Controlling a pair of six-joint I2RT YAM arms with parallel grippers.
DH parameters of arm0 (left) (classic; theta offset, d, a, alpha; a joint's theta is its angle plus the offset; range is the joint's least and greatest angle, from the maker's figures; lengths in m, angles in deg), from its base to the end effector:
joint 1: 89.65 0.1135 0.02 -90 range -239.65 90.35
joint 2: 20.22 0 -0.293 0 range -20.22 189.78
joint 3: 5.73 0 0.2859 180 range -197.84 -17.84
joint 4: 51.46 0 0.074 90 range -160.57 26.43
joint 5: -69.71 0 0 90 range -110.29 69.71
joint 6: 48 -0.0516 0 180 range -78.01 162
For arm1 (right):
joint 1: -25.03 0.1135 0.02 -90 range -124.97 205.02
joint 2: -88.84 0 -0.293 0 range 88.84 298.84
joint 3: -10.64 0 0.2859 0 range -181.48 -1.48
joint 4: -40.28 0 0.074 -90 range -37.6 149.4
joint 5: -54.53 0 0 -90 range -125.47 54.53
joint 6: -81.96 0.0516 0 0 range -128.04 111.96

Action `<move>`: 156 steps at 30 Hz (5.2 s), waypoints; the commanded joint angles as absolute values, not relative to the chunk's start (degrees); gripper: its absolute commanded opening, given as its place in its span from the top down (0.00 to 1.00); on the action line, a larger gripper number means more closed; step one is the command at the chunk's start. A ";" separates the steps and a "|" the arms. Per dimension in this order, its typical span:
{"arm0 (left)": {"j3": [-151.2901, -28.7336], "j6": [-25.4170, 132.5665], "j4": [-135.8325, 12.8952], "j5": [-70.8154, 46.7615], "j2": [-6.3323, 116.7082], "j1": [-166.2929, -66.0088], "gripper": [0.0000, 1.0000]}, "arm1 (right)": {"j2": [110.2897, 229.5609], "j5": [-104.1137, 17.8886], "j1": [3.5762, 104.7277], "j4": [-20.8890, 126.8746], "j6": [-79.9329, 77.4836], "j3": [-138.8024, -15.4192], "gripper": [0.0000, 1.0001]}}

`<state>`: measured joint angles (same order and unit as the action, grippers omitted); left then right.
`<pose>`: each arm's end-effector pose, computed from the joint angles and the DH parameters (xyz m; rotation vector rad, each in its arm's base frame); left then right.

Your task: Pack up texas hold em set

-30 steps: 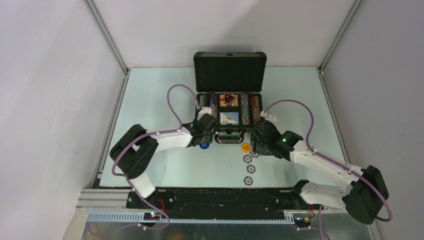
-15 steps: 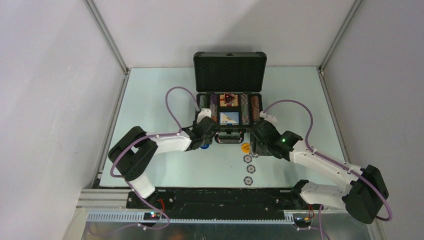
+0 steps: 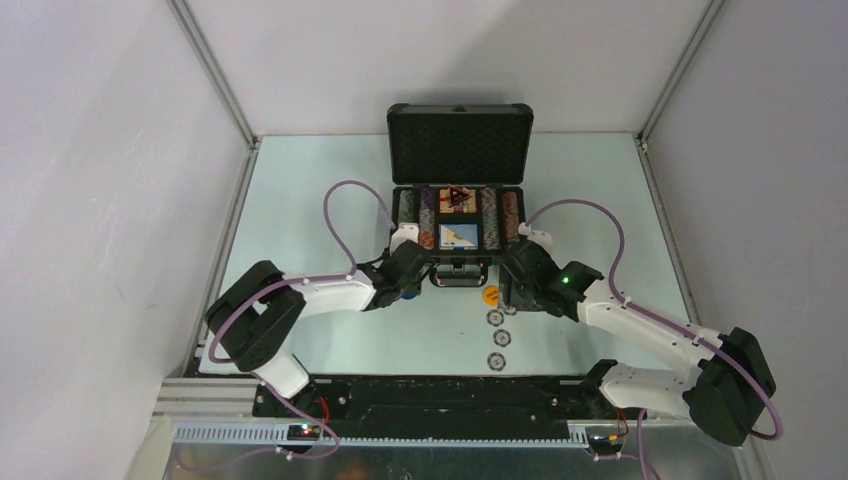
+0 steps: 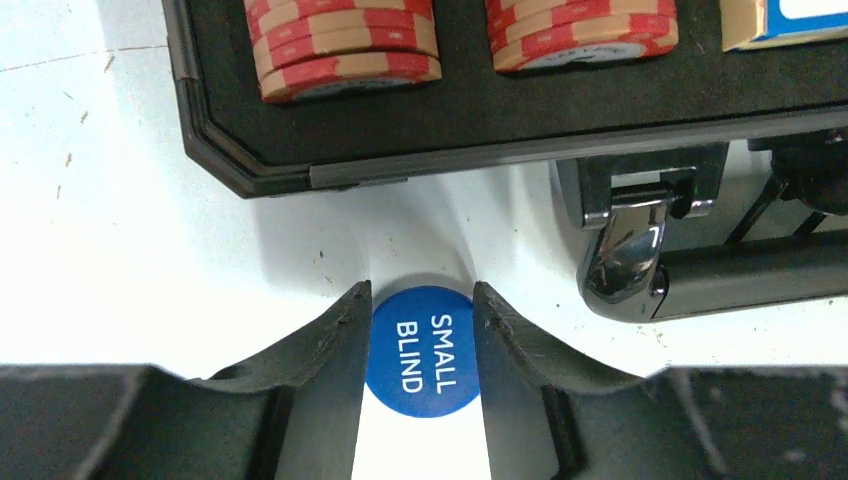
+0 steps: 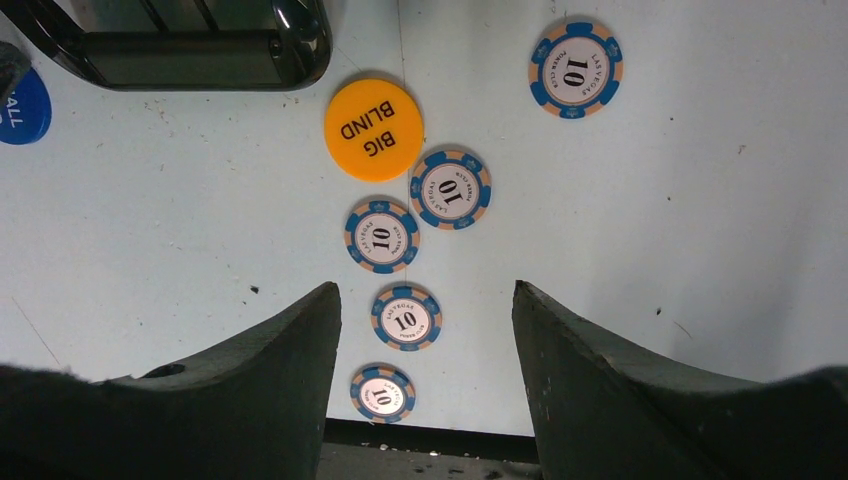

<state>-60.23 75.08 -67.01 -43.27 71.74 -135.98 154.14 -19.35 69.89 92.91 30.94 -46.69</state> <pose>0.2425 -0.2248 0.1354 0.1146 2.3987 -0.1373 0.1812 0.1601 0.2324 -0.0365 2.5726 0.1797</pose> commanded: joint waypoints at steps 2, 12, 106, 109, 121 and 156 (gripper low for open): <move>-56.38 77.80 -74.85 -36.74 72.75 -137.51 0.54 | 154.08 -18.48 70.24 91.99 31.51 -46.65 0.32; -53.70 79.26 -75.79 -36.05 71.36 -139.09 0.56 | 154.10 -18.49 70.46 91.87 31.60 -46.65 0.32; -67.83 69.63 -92.76 -37.11 68.88 -140.10 0.52 | 154.06 -18.39 71.10 91.28 31.88 -46.65 0.31; -70.51 68.84 -93.83 -38.01 68.97 -140.11 0.52 | 153.72 -18.22 71.16 91.69 31.87 -46.65 0.31; -75.69 67.94 -96.00 -37.88 69.80 -140.10 0.47 | 153.03 -17.35 71.14 92.89 32.26 -46.65 0.31; -75.98 72.65 -91.76 -31.33 76.64 -144.82 0.30 | 147.97 -19.18 64.04 94.44 31.71 -43.09 0.31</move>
<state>-73.65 72.04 -92.70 -32.08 75.55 -144.24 149.46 -19.02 64.55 94.33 32.21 -43.43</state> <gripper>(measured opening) 0.701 0.689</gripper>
